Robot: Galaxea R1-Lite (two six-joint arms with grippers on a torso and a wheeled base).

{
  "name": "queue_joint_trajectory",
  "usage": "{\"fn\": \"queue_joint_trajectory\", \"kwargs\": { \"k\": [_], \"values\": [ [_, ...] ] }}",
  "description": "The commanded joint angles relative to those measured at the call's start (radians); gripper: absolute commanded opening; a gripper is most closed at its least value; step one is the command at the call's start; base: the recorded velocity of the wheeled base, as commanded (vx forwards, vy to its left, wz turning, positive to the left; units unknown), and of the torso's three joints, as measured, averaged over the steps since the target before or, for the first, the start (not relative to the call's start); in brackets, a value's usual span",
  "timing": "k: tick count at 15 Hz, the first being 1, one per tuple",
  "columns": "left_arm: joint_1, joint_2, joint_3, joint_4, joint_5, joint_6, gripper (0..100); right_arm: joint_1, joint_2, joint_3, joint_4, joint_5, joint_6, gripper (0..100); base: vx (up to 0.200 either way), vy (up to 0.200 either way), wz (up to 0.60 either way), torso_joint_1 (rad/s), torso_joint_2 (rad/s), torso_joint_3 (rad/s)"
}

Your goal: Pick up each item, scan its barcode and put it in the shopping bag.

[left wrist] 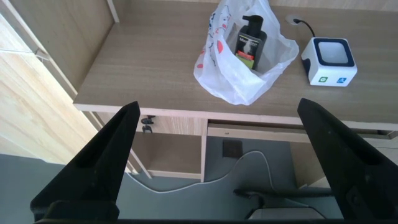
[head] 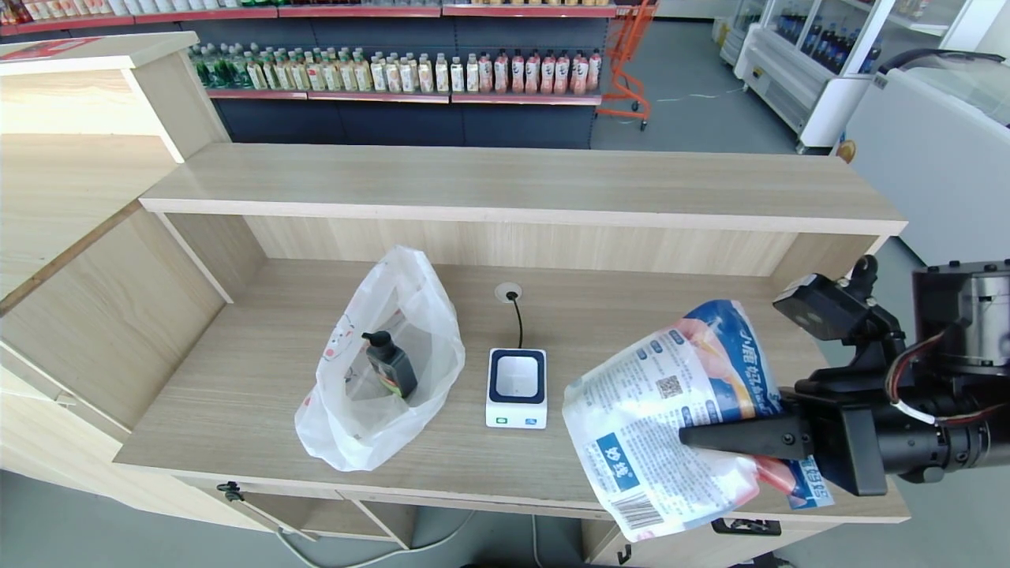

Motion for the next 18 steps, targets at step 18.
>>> {"fn": "queue_joint_trajectory", "kwargs": {
  "k": [18],
  "values": [
    [0.000, 0.000, 0.000, 0.000, 0.000, 0.000, 100, -0.146, -0.034, 0.036, -0.013, -0.386, -0.892, 0, 0.000, 0.000, 0.00, 0.000, 0.00, 0.000]
  ]
}}
